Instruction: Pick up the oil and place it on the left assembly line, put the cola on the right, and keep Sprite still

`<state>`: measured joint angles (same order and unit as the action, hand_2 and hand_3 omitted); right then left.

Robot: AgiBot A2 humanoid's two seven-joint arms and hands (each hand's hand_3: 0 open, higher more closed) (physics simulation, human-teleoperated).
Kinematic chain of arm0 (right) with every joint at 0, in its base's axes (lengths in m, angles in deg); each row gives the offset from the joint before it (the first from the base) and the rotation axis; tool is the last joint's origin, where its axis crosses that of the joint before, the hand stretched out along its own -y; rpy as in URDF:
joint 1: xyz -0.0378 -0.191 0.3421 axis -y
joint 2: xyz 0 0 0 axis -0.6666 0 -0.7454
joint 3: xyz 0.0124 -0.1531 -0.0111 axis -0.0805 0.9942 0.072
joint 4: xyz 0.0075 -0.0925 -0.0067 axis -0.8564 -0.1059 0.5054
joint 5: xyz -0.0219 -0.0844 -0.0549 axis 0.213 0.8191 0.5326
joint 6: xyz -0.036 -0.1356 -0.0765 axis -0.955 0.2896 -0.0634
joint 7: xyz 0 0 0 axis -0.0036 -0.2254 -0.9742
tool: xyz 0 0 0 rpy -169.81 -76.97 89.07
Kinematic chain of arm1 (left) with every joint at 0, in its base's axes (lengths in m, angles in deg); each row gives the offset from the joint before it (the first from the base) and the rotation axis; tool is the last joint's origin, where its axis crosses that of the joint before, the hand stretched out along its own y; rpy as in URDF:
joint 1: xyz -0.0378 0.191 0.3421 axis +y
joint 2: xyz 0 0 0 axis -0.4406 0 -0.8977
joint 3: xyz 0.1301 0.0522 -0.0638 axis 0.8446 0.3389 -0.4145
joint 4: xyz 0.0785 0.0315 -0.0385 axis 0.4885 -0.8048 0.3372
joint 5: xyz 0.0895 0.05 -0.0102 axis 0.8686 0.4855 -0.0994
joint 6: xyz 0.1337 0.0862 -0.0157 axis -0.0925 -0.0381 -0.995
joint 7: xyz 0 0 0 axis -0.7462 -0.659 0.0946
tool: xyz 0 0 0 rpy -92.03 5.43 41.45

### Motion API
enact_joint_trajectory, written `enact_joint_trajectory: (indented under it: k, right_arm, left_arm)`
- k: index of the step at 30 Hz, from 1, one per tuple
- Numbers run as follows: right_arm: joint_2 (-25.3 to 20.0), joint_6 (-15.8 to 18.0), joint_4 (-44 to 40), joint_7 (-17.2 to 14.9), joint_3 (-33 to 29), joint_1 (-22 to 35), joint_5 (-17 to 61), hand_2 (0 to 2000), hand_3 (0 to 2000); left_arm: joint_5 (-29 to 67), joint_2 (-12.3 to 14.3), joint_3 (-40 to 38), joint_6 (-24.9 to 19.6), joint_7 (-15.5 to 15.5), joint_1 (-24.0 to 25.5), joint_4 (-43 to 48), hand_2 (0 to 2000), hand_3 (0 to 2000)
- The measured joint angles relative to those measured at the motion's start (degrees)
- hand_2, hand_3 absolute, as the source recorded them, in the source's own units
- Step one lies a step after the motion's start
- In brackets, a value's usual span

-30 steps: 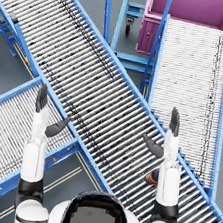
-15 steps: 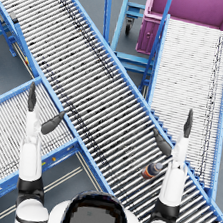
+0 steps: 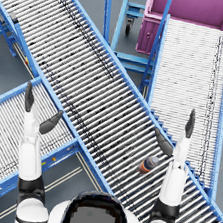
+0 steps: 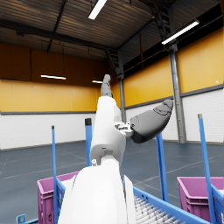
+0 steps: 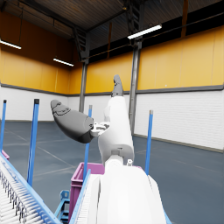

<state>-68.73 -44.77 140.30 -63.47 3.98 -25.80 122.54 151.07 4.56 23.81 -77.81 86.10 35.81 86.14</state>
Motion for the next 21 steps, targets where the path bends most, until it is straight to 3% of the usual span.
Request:
enact_joint_trajectory:
  k: [21]
  right_arm:
    - [-0.8,0.0,0.4,0.0,-0.8,0.0,0.0,0,0]
  left_arm:
    - [0.0,0.5,-0.3,0.0,0.0,-0.9,3.2,0,0]
